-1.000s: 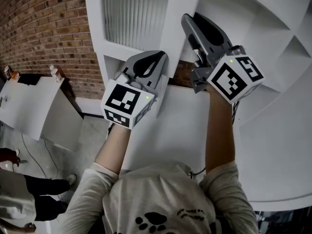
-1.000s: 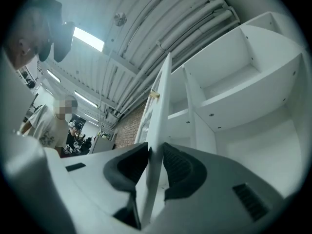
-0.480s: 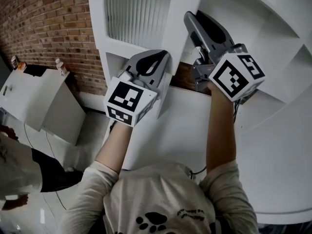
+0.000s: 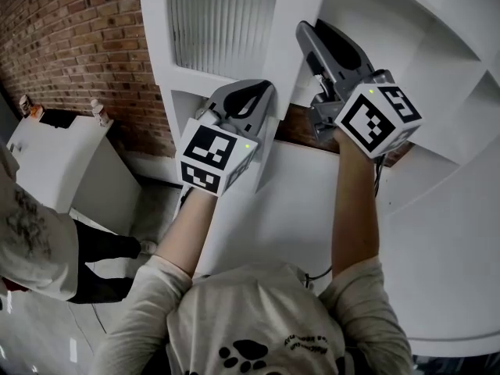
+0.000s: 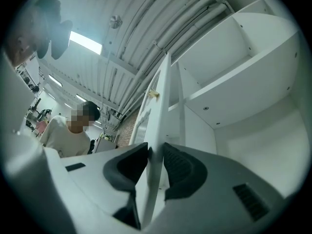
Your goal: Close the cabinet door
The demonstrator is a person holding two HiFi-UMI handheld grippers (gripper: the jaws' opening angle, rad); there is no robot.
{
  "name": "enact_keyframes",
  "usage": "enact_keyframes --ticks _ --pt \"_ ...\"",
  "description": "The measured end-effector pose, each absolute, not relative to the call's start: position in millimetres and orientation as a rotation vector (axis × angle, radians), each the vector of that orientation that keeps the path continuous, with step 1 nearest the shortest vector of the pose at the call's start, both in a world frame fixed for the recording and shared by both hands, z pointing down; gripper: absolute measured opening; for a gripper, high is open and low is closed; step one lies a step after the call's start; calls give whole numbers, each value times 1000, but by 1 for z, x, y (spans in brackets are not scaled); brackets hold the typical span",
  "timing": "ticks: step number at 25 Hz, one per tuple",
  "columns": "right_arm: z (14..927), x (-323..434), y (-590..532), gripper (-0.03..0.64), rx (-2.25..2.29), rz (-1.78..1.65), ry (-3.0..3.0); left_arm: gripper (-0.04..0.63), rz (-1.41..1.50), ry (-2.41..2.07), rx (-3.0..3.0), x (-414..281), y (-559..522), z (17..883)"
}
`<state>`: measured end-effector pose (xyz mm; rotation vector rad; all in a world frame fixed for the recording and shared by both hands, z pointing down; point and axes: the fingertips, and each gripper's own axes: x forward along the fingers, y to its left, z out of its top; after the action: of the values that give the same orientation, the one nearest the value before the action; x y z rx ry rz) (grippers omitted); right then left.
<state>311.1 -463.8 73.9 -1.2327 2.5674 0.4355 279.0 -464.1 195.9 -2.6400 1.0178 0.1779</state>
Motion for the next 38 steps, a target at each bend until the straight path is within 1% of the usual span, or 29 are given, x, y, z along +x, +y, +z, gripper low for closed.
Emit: enact_keyframes --ticks 14,22,26,38 --pt "78 322 -483 112 -1324 436 2528 6 162 955 -2678 289 -483 199" --pt "75 326 -490 114 -1441 514 2478 6 164 937 -2684 292 -492 197" --pt "77 326 -490 100 -1551 622 2453 6 168 932 -2691 293 -494 197" --pt "90 345 -492 58 -1636 573 2430 6 147 897 -2713 307 -499 204"
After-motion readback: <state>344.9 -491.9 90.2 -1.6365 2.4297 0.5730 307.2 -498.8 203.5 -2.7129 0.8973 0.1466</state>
